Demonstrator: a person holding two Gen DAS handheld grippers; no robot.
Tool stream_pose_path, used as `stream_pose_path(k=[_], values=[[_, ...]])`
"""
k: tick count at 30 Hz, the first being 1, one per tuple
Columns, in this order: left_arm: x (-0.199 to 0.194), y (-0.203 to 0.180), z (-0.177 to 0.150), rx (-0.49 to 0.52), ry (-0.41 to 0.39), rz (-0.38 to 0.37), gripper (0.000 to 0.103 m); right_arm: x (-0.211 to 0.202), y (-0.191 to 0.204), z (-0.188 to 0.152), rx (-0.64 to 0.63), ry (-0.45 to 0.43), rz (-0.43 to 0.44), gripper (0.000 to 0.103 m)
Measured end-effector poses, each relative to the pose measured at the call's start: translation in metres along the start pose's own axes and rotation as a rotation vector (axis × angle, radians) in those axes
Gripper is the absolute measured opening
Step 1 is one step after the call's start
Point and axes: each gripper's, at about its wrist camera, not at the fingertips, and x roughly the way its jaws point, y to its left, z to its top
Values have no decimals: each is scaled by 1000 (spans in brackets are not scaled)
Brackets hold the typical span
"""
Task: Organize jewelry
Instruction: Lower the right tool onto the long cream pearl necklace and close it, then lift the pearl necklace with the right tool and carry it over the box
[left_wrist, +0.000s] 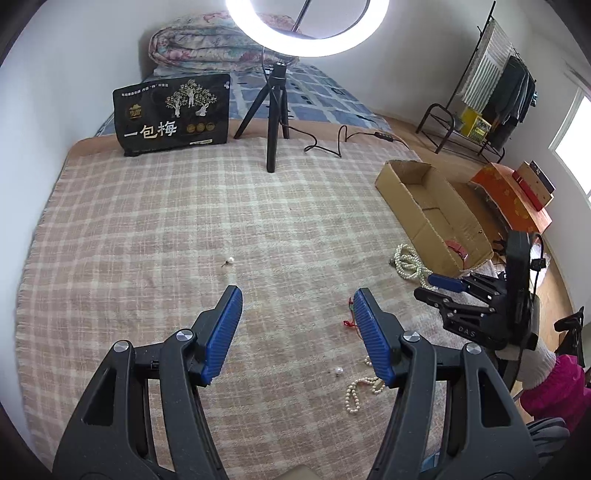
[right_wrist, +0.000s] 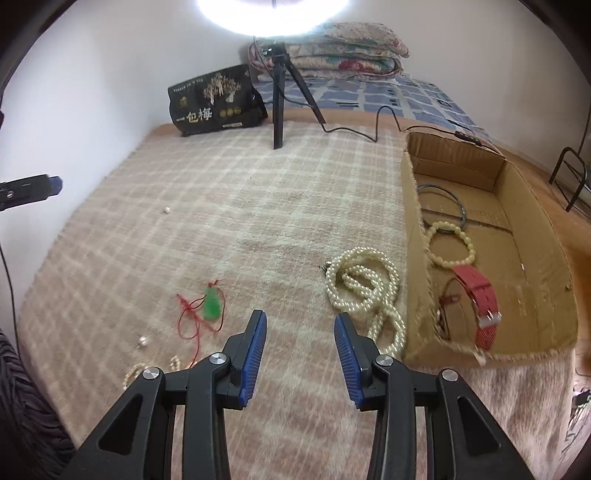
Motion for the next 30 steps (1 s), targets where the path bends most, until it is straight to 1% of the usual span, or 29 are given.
stream_pose_path(k=[6, 11, 15, 16, 18, 21, 22, 24, 25, 27, 30], values=[[2, 2, -3, 5, 17, -9, 64, 23, -6, 9, 25, 40, 6, 40], [2, -5, -3, 25, 15, -24, 64, 41, 0, 19, -17, 72, -48, 40], [2, -9, -3, 37, 19, -32, 64, 55, 0, 24, -28, 130, -82, 39], [2, -11, -3, 41, 20, -37, 64, 57, -1, 24, -30, 137, -93, 35], [3, -11, -2, 45, 23, -45, 64, 62, -2, 25, -30, 153, -93, 34], [3, -13, -2, 49, 21, -48, 64, 66, -5, 27, -20, 150, -79, 32], [2, -13, -2, 47, 20, -49, 64, 67, -6, 27, -15, 149, -73, 29], [1, -13, -2, 43, 18, -50, 64, 68, -6, 28, -7, 145, -63, 21], [1, -12, -1, 40, 15, -49, 64, 67, -5, 28, -4, 144, -59, 14], [0, -11, -1, 35, 12, -48, 64, 66, -4, 28, -1, 142, -51, 7], [0, -10, 0, 29, 10, -46, 64, 63, -1, 27, -9, 139, -44, 6]])
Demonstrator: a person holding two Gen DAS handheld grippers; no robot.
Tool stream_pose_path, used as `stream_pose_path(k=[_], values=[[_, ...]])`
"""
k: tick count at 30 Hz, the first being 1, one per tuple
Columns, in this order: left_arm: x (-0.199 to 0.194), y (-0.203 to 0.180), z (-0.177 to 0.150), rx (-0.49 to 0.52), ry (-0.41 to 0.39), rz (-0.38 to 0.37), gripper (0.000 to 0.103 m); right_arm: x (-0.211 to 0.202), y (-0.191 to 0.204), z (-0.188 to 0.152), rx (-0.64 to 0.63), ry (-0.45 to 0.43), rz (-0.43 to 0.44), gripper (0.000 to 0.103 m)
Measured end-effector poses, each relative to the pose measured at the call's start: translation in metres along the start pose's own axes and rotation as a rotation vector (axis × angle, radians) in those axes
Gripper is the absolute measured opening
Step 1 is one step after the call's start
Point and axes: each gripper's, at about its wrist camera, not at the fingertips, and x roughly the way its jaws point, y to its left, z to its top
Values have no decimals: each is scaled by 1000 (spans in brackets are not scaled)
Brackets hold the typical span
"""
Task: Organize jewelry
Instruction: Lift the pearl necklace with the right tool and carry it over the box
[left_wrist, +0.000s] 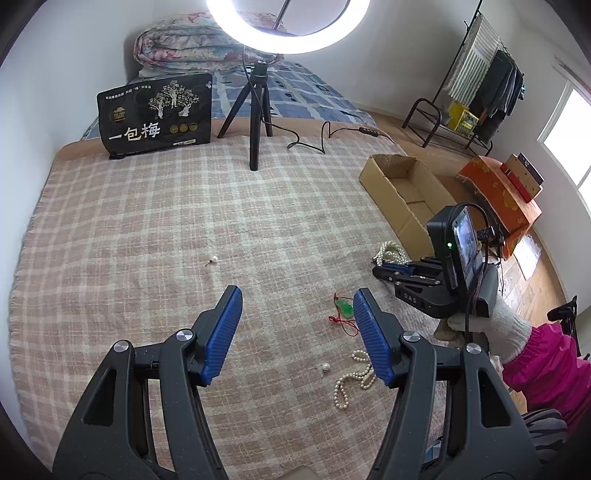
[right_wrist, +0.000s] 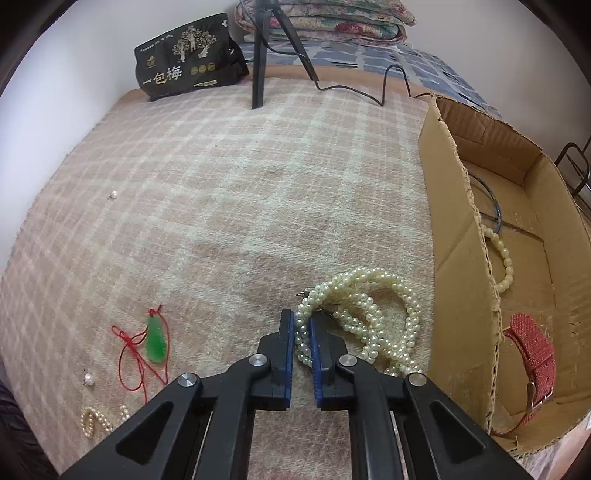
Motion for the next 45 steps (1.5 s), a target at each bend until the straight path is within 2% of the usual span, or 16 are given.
stream_pose_path(k=[6, 15, 35, 40, 45], values=[[-3, 0, 0, -3, -13, 6, 64, -23, 8, -3, -10, -51, 10, 5], [-5, -2, 0, -1, -21, 7, 64, -98, 14, 3, -42, -194, -8, 5], [-9, -5, 3, -3, -27, 11, 64, -222, -12, 32, -38, -403, -121, 5], [-8, -6, 3, 0, -26, 10, 64, -238, -27, 44, -31, -426, -171, 5], [-5, -9, 4, 7, -21, 12, 64, -241, -50, 56, -19, -407, -224, 5]])
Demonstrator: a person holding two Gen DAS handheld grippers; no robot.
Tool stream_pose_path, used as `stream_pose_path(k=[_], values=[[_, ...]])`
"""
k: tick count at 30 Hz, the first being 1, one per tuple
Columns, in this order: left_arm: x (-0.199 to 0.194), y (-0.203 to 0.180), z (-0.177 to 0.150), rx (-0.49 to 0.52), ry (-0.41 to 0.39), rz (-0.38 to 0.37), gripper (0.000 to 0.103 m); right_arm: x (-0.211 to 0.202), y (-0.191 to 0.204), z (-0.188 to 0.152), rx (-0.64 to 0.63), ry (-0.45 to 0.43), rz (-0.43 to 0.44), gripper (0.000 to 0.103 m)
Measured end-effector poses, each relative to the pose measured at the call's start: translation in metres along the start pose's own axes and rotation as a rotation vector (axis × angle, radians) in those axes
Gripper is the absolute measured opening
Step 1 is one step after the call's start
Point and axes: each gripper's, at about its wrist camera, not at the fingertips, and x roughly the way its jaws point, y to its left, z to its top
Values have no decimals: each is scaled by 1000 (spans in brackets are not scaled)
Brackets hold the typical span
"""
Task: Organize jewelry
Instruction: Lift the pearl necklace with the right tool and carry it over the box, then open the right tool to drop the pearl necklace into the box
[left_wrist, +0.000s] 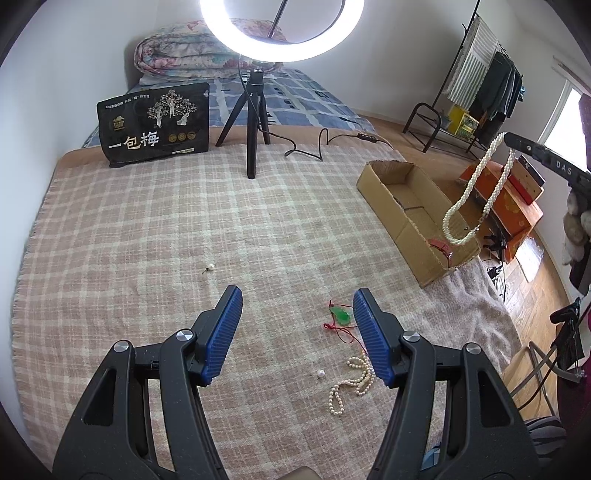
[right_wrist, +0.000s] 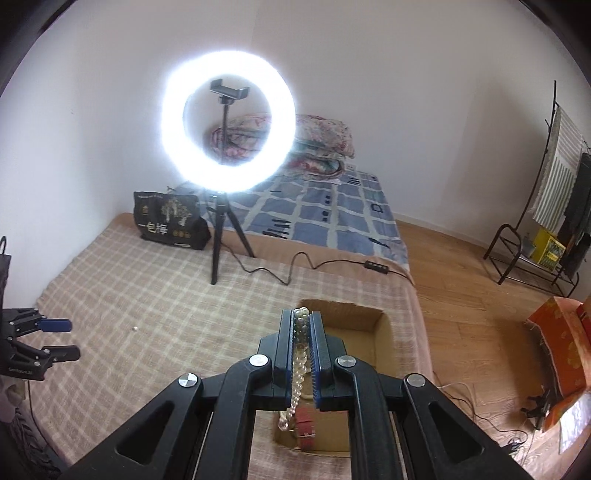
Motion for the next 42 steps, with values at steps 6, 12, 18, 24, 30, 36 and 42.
stream_pose_path(k=[6, 12, 18, 24, 30, 36, 42], values=[[8, -2, -1, 0, 7, 2, 64, 13, -29, 4, 7, 25, -75, 5], [13, -2, -1, 1, 13, 9, 64, 42, -61, -4, 51, 69, -132, 5], [19, 1, 0, -6, 24, 20, 64, 72, -80, -18, 86, 128, -151, 5], [20, 1, 0, -6, 23, 18, 64, 94, -92, -37, 111, 185, -162, 5], [19, 1, 0, -8, 23, 19, 64, 106, -96, -50, 133, 228, -143, 5], [19, 7, -1, -22, 14, 26, 64, 100, -89, -52, 123, 220, -134, 41], [10, 17, 0, -37, -17, 39, 64, 80, -71, -51, 120, 182, -108, 78]])
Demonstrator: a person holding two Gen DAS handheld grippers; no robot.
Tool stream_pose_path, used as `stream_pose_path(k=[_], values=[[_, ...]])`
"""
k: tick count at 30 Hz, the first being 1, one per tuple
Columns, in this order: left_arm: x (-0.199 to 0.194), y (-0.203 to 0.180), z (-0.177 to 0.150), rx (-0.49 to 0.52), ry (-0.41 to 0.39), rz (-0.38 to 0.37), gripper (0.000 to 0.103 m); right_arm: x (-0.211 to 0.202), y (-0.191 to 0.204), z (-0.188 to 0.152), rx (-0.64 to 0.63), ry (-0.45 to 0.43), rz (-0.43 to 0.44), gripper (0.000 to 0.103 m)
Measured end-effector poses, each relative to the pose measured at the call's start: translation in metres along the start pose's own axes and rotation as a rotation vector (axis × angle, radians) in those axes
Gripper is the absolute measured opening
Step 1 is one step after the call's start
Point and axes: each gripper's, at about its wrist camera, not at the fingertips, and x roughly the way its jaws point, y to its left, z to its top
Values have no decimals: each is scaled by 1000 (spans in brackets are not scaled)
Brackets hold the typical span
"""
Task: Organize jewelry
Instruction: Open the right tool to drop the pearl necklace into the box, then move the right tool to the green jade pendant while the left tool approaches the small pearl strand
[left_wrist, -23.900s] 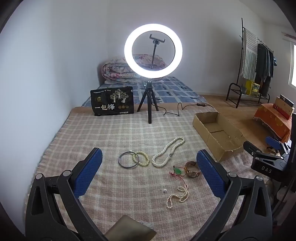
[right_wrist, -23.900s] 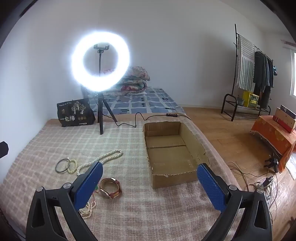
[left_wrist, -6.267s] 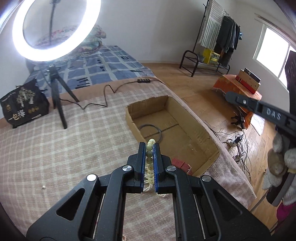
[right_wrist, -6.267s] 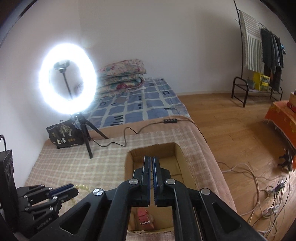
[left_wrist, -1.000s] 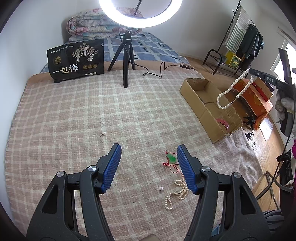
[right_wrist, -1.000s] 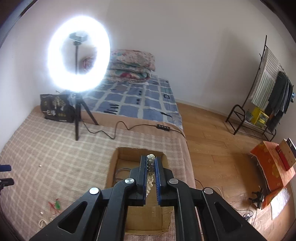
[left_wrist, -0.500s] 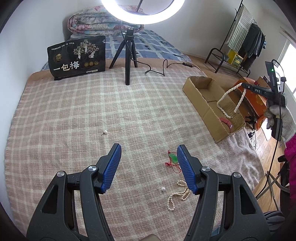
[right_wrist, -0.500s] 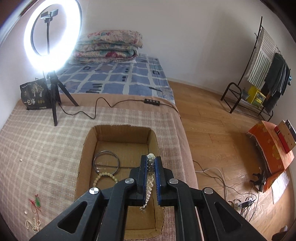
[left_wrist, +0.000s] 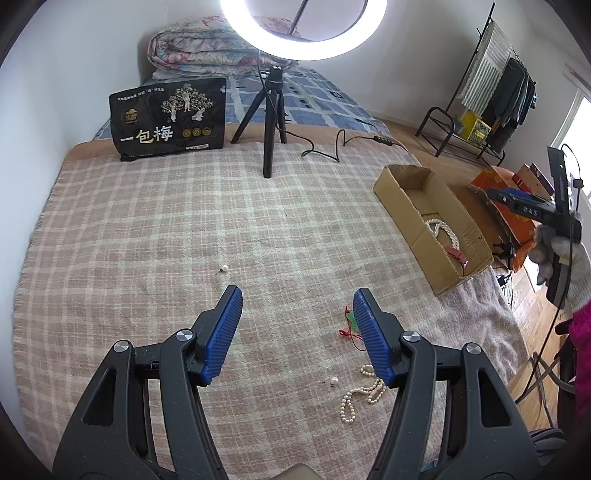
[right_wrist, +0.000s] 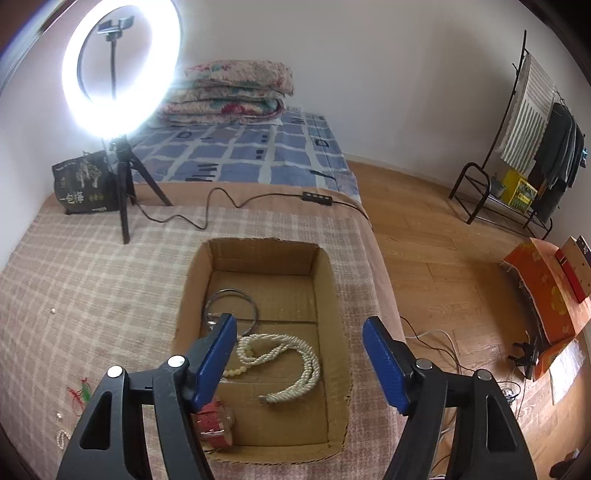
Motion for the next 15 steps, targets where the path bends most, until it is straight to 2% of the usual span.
stream_pose_path(k=[1, 2, 8, 15], values=[[-2, 1, 1, -2, -7, 4, 64, -4, 5, -2, 1, -3, 9, 86], [-4, 4, 1, -6, -13, 7, 64, -9, 9, -5, -2, -11, 20, 90], [-13, 32, 6, -71, -52, 45, 64, -27, 37, -26, -13, -18, 96, 96], [-10, 62, 6, -137, -71, 110, 64, -47, 73, -64, -46, -69, 201, 97]])
